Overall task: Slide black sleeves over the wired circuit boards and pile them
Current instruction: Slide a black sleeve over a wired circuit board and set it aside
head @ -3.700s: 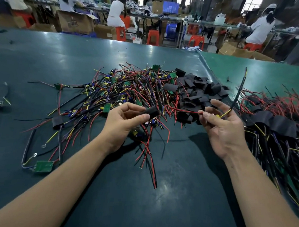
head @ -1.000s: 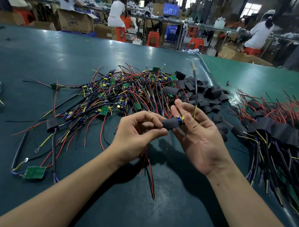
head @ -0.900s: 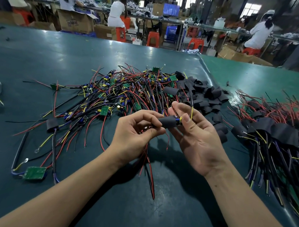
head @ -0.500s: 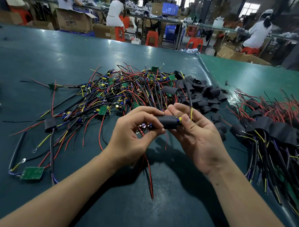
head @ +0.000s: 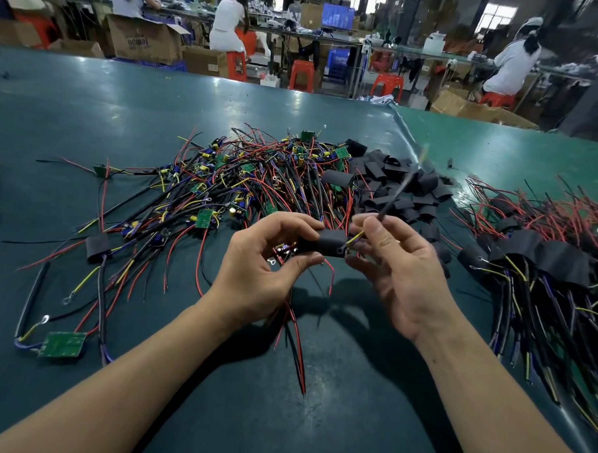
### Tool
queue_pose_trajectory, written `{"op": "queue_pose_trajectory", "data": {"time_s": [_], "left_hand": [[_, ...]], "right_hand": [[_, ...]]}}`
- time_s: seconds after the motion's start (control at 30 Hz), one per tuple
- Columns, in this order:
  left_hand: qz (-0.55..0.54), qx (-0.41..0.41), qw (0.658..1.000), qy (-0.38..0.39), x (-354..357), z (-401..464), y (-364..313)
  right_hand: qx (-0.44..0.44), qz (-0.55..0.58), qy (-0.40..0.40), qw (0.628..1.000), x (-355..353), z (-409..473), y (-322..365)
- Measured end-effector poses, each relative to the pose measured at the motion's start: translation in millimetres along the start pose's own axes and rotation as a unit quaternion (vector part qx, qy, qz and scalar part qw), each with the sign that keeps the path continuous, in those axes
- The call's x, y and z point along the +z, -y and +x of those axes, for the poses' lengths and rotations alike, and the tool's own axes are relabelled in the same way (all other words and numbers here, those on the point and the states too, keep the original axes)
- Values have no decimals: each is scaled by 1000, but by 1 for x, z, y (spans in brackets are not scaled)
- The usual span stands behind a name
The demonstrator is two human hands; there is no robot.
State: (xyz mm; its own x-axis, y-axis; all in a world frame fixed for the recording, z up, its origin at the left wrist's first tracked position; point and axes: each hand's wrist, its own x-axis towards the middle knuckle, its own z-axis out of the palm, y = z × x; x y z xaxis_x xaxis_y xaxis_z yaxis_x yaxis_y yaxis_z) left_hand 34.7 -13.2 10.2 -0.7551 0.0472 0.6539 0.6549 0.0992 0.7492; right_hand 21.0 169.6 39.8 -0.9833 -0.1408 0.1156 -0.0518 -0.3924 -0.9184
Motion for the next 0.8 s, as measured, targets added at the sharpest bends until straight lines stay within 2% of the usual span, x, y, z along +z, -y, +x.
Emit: {"op": "queue_pose_trajectory", "data": {"time_s": [0.1,0.37,0.5,0.67,0.8], "left_hand": [[11,7,1000,-8,-1,0,1],[22,1,1000,-5,-1,0,1],[31,13,999,-9,-1,0,1],[44,32,999,2,-1,1,-2],[102,75,991,32,-3,1,-4]], "right_hand": [[-7,-19,-13,1000,-5,2,3],[35,35,-22,999,-4,0,5],[39,-36,-25,998,-3,-2,9],[68,-21,-12,997,-3,-2,8],[93,-125,41,987,-2,-6,5]]}}
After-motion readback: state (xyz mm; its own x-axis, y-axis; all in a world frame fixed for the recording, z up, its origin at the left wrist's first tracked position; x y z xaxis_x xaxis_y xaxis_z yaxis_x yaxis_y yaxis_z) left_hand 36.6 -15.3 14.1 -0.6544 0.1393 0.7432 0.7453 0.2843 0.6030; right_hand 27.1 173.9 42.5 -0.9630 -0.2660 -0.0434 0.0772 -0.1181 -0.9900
